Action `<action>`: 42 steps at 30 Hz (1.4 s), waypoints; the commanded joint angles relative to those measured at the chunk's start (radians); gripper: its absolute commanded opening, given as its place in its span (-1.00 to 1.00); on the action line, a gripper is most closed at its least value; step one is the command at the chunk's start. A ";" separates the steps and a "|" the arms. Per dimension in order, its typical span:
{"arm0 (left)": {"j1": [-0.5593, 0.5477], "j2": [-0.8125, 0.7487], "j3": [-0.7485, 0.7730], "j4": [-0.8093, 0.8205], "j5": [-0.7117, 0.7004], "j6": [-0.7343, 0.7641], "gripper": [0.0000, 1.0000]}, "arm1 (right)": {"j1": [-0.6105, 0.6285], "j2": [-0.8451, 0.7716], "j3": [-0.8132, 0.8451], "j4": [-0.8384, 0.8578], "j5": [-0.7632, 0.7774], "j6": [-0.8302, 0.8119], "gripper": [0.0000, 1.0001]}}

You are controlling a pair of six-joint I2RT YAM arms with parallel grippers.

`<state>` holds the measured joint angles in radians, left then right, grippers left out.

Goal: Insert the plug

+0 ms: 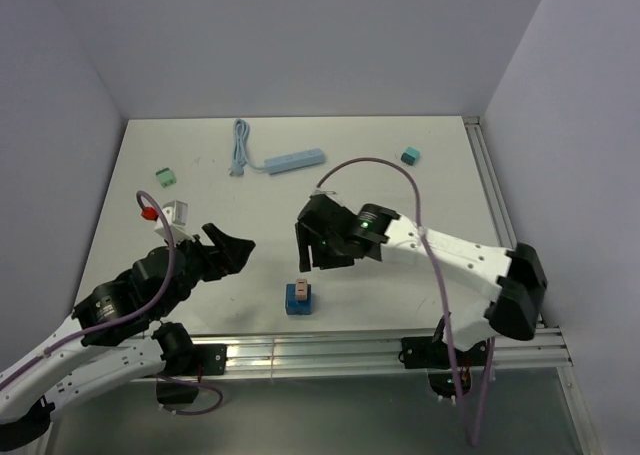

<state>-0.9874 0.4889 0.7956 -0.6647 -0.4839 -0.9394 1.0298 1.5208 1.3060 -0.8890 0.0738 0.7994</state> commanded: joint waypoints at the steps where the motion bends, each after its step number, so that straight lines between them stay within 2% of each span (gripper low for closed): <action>1: -0.003 0.037 0.050 -0.001 -0.018 -0.007 0.73 | 0.001 -0.141 -0.109 0.197 0.087 0.026 0.47; 4: -0.003 0.069 0.066 0.002 -0.031 0.004 0.73 | 0.001 -0.278 -0.206 0.309 0.188 0.021 0.47; 8: -0.002 0.108 0.112 -0.012 -0.015 0.004 0.71 | -0.014 -0.376 -0.258 0.392 0.218 -0.015 0.57; 17: -0.004 0.106 0.065 0.030 0.044 -0.018 0.68 | -0.299 -0.278 -0.053 0.298 0.296 -0.104 0.50; 24: -0.002 0.080 0.008 0.077 0.105 -0.026 0.67 | -0.499 -0.021 0.156 0.304 0.423 -0.106 0.49; 29: -0.003 0.070 0.020 0.080 0.103 0.011 0.66 | -0.577 0.252 0.388 0.282 0.521 -0.121 0.49; 32: -0.003 0.068 0.022 0.103 0.111 0.028 0.66 | -0.608 0.352 0.499 0.301 0.584 -0.161 0.49; 35: -0.002 0.074 0.008 0.141 0.140 0.040 0.65 | -0.649 0.505 0.608 0.288 0.596 -0.183 0.49; 42: -0.002 0.111 -0.022 0.197 0.180 0.076 0.65 | -0.747 0.682 0.742 0.242 0.592 -0.195 0.53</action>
<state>-0.9874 0.5766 0.7792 -0.5308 -0.3347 -0.9047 0.3260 2.1811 1.9770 -0.6113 0.6064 0.6113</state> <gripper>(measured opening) 0.827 0.760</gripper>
